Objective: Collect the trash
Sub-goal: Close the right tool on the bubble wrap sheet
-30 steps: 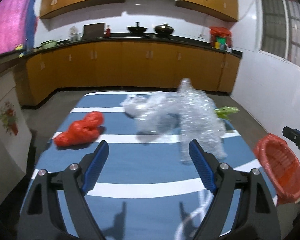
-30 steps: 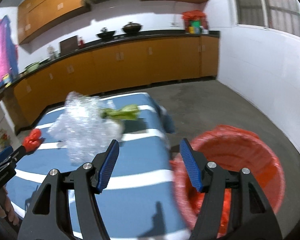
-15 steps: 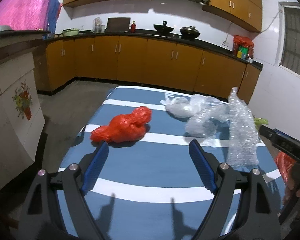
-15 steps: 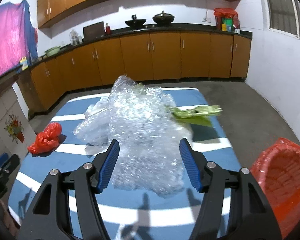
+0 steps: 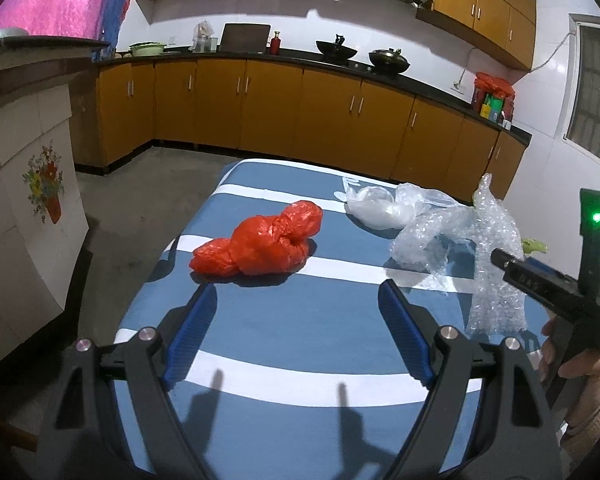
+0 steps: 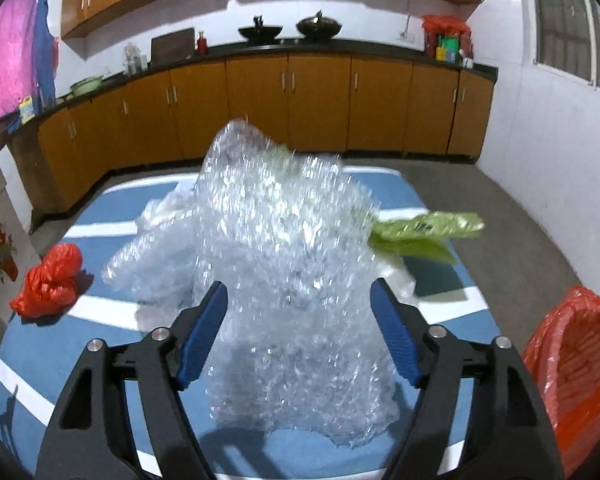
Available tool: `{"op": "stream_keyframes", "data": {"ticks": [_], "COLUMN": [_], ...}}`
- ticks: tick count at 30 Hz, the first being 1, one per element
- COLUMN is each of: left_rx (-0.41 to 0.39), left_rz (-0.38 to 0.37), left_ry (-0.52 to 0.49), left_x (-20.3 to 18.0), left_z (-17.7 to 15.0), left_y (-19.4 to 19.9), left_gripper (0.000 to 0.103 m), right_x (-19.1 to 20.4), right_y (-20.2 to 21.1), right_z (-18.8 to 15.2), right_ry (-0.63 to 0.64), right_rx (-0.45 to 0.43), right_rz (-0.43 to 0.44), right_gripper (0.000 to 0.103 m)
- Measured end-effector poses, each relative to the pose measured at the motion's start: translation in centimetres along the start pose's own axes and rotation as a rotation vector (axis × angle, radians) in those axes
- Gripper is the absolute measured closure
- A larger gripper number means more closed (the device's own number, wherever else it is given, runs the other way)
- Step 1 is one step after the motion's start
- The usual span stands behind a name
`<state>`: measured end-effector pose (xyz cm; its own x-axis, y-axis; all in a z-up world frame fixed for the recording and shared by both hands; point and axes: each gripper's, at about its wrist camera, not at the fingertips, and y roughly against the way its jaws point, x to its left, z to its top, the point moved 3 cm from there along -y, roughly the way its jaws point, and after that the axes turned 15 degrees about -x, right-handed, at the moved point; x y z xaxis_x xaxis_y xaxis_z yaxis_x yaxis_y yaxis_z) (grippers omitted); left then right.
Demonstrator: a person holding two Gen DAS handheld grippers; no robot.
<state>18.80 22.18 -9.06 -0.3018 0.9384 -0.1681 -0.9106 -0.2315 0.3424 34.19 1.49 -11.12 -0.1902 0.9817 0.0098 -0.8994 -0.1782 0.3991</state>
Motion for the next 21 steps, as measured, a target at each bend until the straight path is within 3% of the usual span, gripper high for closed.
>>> {"op": "stream_keyframes", "data": {"ticks": [5, 8, 21], "left_rx": [0.008, 0.011, 0.008], "left_rz": [-0.014, -0.020, -0.044], "left_ry": [0.004, 0.000, -0.014], "left_x": [-0.4, -0.8, -1.9], "left_z": [-0.2, -0.3, -0.2], "left_y": [-0.3, -0.4, -0.7], "left_gripper": [0.022, 0.022, 0.022], "right_x": [0.0, -0.1, -0.4], "right_y": [0.1, 0.6, 5.1], "right_z": [-0.7, -0.7, 1.2], "right_ry": [0.007, 0.009, -0.037], "right_rx": [0.027, 0.023, -0.088], "right_rz": [0.019, 0.029, 0.093], "right_gripper": [0.086, 0.093, 0.097]}}
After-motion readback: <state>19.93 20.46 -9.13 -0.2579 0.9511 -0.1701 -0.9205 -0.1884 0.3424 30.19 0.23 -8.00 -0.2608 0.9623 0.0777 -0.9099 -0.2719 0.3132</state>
